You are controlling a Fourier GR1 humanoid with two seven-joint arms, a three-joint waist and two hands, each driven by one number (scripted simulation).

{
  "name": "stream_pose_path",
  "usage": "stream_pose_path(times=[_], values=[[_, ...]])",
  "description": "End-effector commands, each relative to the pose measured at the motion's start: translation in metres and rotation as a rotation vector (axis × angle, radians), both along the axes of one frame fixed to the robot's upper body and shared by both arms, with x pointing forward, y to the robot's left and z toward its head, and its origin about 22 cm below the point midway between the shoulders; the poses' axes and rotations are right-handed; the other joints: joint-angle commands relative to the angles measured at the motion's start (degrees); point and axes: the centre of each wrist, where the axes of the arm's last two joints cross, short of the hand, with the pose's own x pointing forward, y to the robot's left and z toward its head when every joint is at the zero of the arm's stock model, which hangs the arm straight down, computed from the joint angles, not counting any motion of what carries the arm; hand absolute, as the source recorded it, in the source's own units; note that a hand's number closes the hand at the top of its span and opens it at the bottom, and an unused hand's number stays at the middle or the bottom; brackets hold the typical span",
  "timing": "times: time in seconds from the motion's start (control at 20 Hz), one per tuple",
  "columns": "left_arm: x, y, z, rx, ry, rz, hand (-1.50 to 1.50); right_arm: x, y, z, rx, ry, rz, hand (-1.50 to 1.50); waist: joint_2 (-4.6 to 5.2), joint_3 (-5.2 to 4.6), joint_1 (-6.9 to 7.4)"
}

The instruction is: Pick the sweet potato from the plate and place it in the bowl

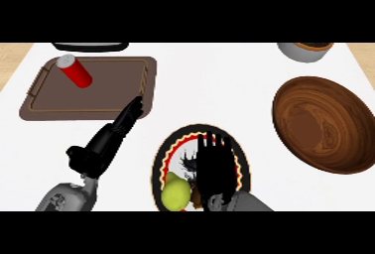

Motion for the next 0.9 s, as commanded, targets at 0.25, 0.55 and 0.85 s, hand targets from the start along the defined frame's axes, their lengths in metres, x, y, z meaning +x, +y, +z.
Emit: stream_pose_path(times=[0.25, 0.55, 0.85], values=[[0.002, -0.01, 0.002, 0.0, -0.01, -0.001, 0.0, 0.003, 0.024, 0.009, -0.238, 0.131, -0.176, -1.5, 0.12, 0.13, 0.19], [0.003, -0.004, 0.004, 0.001, -0.007, -0.02, 0.0, 0.007, 0.035, 0.008, -0.258, 0.121, -0.152, -1.5, 0.24, 0.18, 0.82], [0.002, 0.006, 0.008, 0.014, -0.004, -0.013, 0.0, -0.002, 0.042, 0.002, -0.285, 0.051, -0.136, -1.5, 0.03, 0.25, 0.24]])
